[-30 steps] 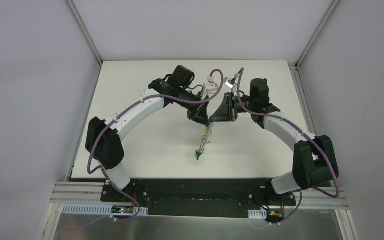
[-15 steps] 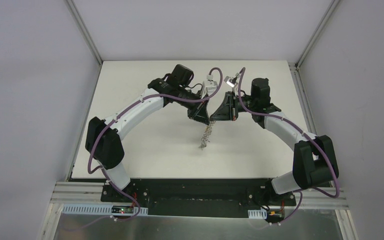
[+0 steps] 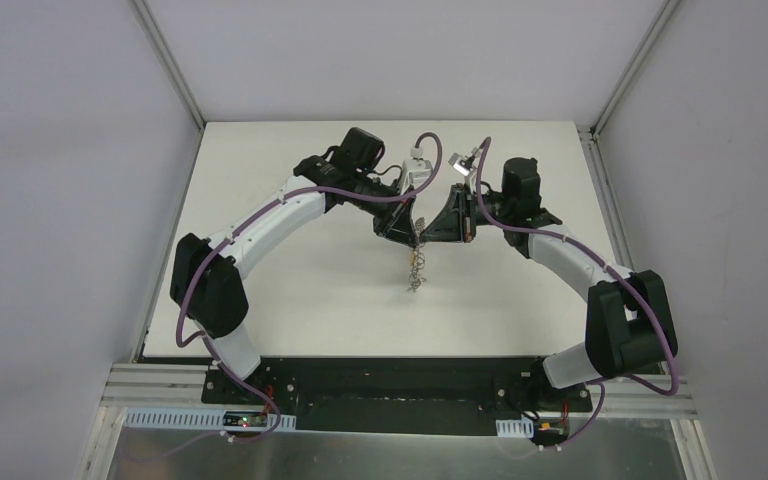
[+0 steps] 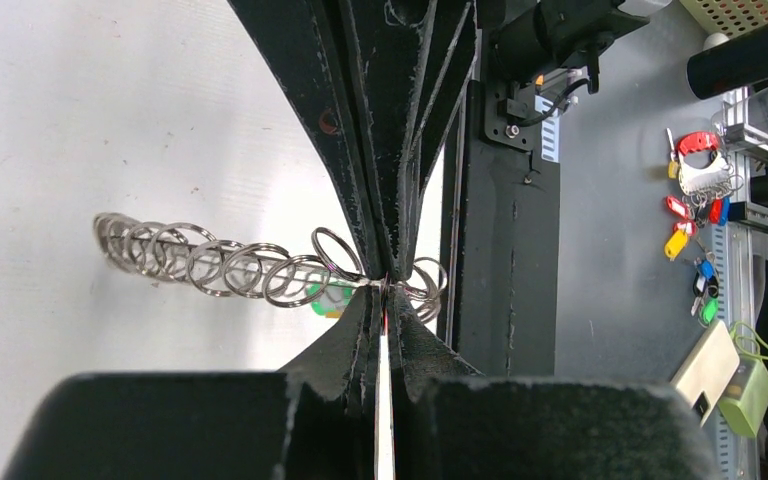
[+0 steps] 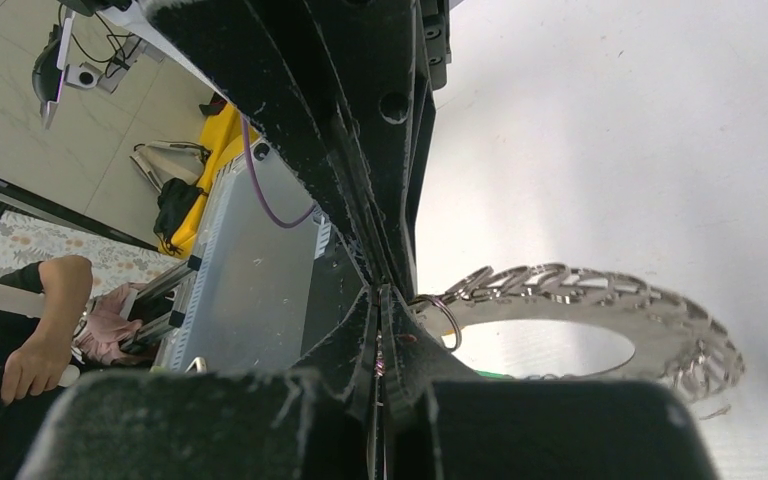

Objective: Put the keys on the keyring

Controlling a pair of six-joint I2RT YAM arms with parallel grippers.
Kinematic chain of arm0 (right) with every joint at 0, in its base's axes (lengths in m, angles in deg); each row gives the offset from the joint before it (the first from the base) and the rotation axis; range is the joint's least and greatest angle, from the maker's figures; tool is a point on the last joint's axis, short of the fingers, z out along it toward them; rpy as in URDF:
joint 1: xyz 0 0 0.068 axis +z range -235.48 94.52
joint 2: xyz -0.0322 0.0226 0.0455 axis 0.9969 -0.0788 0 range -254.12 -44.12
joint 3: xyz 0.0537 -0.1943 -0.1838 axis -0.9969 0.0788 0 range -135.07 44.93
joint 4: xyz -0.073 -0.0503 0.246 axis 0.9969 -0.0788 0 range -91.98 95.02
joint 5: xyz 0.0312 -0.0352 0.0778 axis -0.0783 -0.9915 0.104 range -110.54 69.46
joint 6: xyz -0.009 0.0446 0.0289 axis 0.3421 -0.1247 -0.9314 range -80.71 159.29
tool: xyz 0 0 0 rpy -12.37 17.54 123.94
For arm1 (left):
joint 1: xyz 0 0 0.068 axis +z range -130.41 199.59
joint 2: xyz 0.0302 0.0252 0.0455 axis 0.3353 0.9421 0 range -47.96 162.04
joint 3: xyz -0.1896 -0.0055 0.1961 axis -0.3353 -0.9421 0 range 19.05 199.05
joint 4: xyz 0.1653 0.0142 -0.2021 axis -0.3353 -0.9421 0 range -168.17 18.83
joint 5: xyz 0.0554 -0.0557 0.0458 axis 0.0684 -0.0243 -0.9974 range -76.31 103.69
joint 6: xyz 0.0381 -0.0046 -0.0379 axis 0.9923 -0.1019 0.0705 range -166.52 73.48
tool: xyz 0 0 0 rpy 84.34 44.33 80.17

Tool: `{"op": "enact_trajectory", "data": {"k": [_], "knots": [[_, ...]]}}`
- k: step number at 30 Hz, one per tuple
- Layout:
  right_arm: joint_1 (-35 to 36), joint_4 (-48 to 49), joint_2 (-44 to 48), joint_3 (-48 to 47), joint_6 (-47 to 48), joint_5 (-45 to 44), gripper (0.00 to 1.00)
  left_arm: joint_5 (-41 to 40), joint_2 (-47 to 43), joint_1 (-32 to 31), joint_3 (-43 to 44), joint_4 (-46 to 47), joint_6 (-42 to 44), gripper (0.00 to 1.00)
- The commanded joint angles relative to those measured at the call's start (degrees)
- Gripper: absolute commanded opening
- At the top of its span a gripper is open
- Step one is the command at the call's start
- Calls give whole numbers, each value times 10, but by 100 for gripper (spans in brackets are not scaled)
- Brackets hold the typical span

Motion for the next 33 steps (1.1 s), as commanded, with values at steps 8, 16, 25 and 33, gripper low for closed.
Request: {"op": "enact_trajectory", "data": {"k": [8,16,25,33], "knots": [[2,-25,4,6,45,10,4,25,-21,18,13,3,3,0],[9,-48,3,2,69,7,7,25,-17,18,16,-2,5,0],[9,-76,19,-23,93,-2,18,18,0,9,24,-58,40,0],[29,-168,31,-43,181,-24,28,38,20,-3,30,-86,42,0]]}}
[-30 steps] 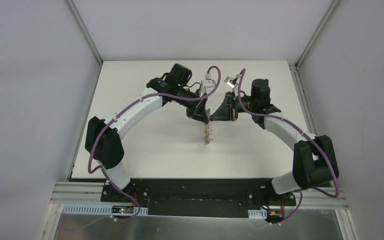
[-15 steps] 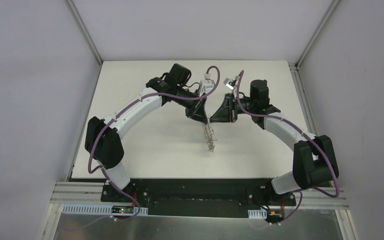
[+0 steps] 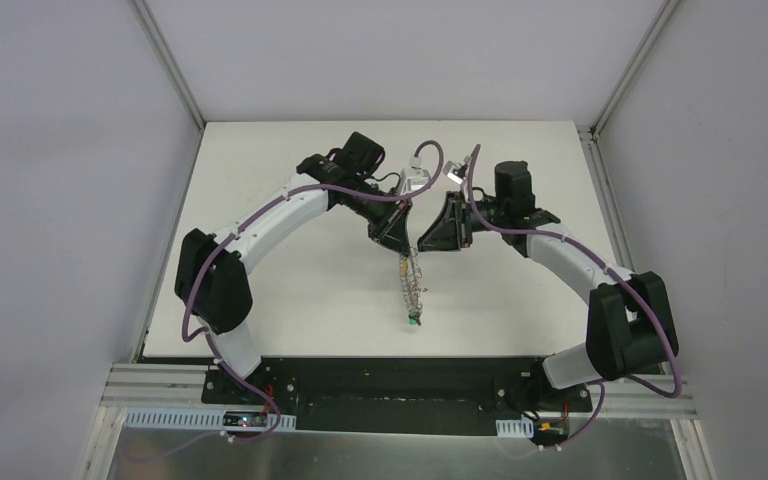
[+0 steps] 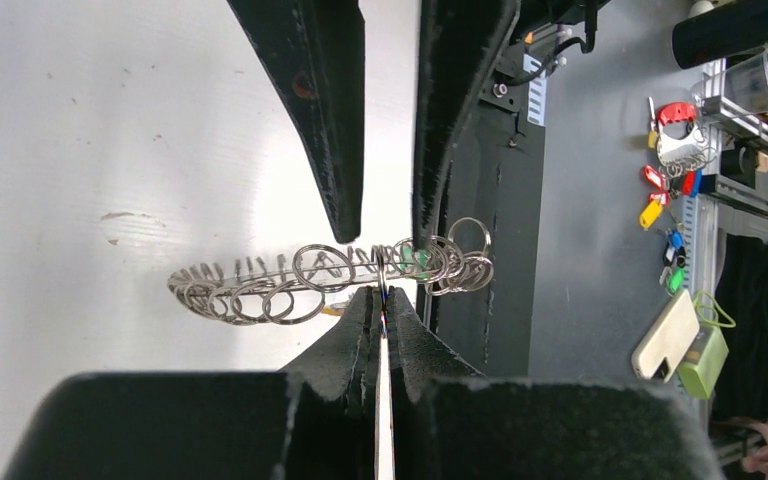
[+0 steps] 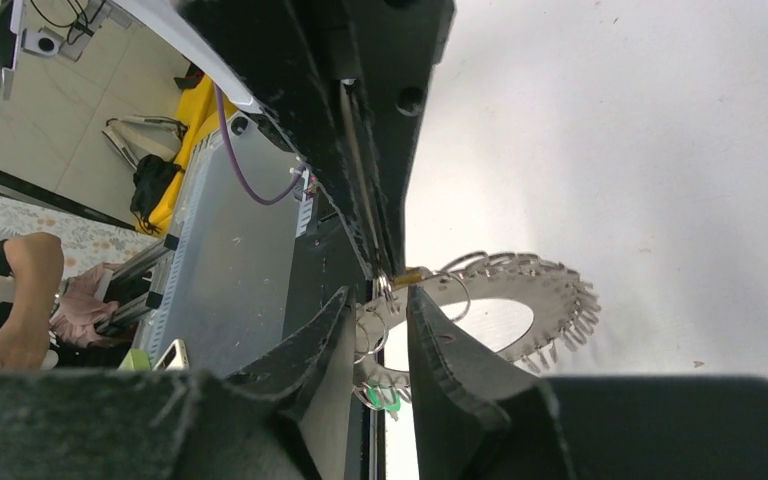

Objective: Put the keys on the keyring

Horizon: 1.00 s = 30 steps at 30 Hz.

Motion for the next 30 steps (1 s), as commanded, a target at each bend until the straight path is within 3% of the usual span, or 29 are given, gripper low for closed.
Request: {"op": "enact_trajectory", "data": {"k": [1,11,18,26,30], "knots": [[18,-57,29,-32,78,-8,29,36,8,-7,26,-16,9,0],[36,-94,15,-37,114,-16,28,50,10,-8,25,-1,-11,0],[39,-95,10,-43,110,-10,6,49,12,-9,26,1,-12,0],[41,-92,4,-51,99,-11,0,41,6,-7,25,9,-16,0],[31,-70,10,-51,72,-1,0,25,-15,-3,13,23,-7,18]]}}
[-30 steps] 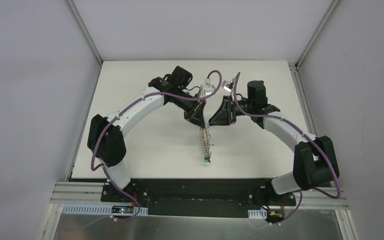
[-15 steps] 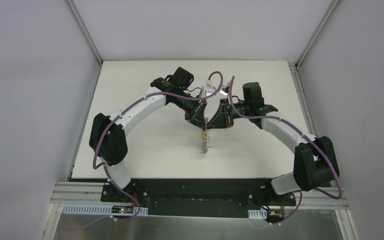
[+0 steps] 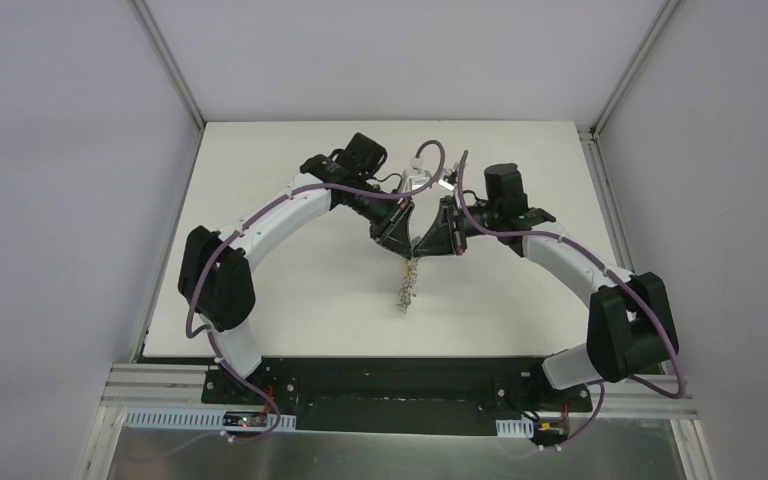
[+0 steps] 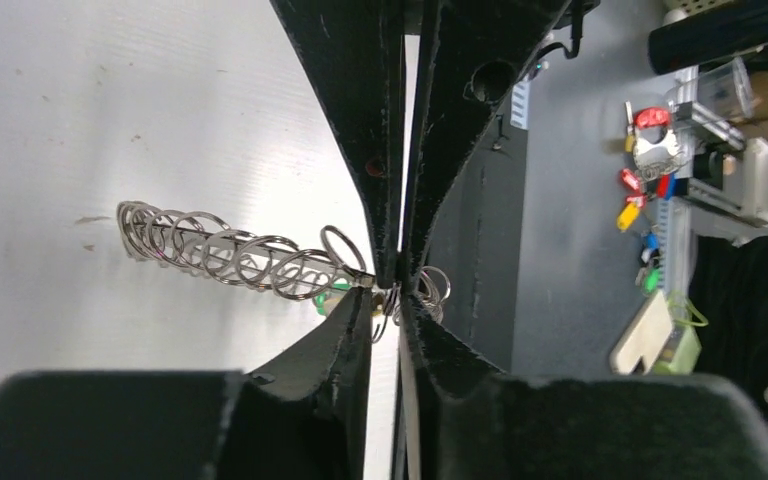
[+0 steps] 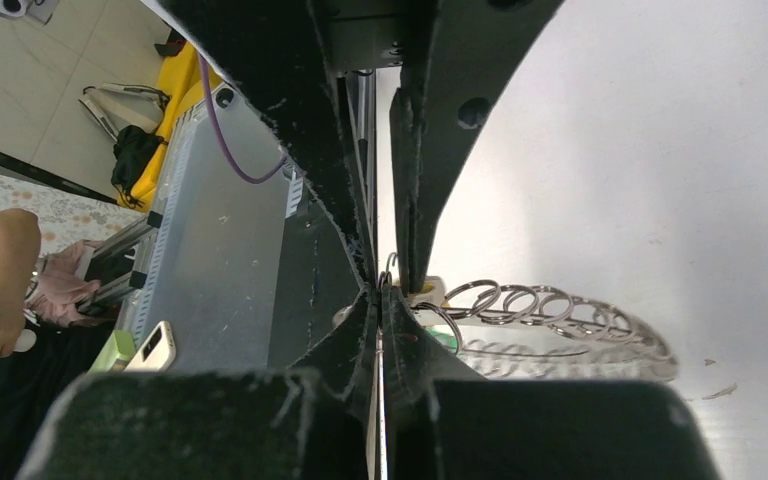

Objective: Put the keys on the keyring

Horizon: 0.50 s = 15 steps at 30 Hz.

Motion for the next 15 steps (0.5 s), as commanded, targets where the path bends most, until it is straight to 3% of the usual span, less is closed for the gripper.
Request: {"op": "enact_trajectory", "data": {"k": [1,6,15], "knots": [[-5,54,8,-28,-46,32,0,-4,-40,0,7,31,15,21],[-15,128,13,-10,-117,41,0,-29,-57,0,1,30,35,30],[-26,166,11,-2,-166,44,0,-46,-67,0,-6,18,65,27]]}}
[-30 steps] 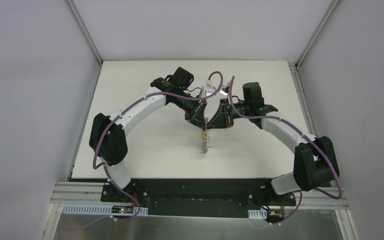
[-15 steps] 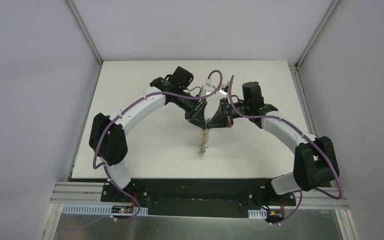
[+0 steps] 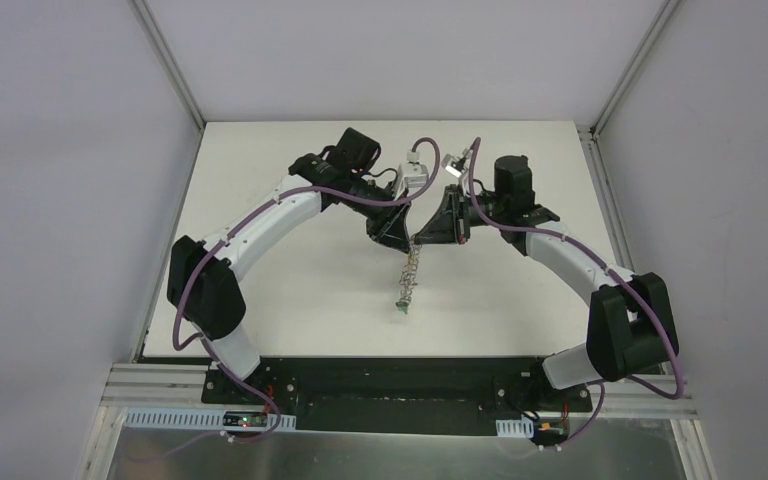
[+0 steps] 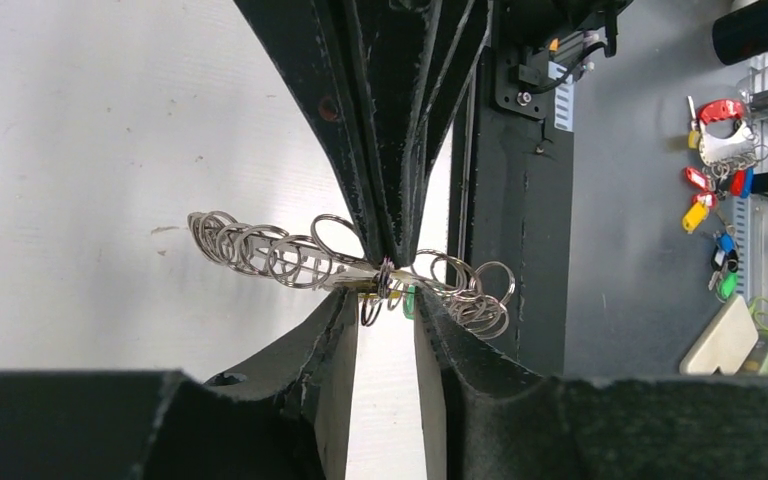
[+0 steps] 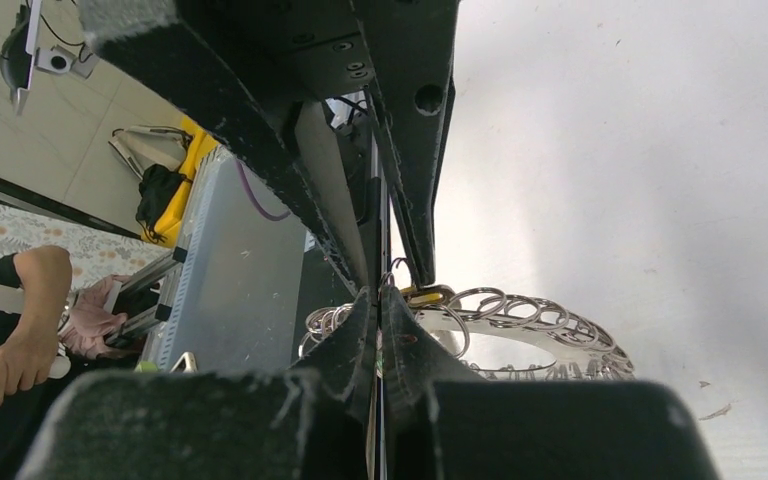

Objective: Put the keys on the keyring

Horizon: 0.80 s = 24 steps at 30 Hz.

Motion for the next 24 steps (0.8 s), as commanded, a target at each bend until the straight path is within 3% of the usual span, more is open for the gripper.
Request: {"op": "enact_trajectory", "data": {"k": [1,8,24], "knots": [[-6,52,11,-3,-36,28,0,-8,-28,-1,-4,0,31,25],[-8,61,7,-5,-51,25,0,-6,-18,-2,7,-17,43,0],[-11,61,-24,-14,-86,-24,0,-84,-18,-31,3,-14,61,0]]}}
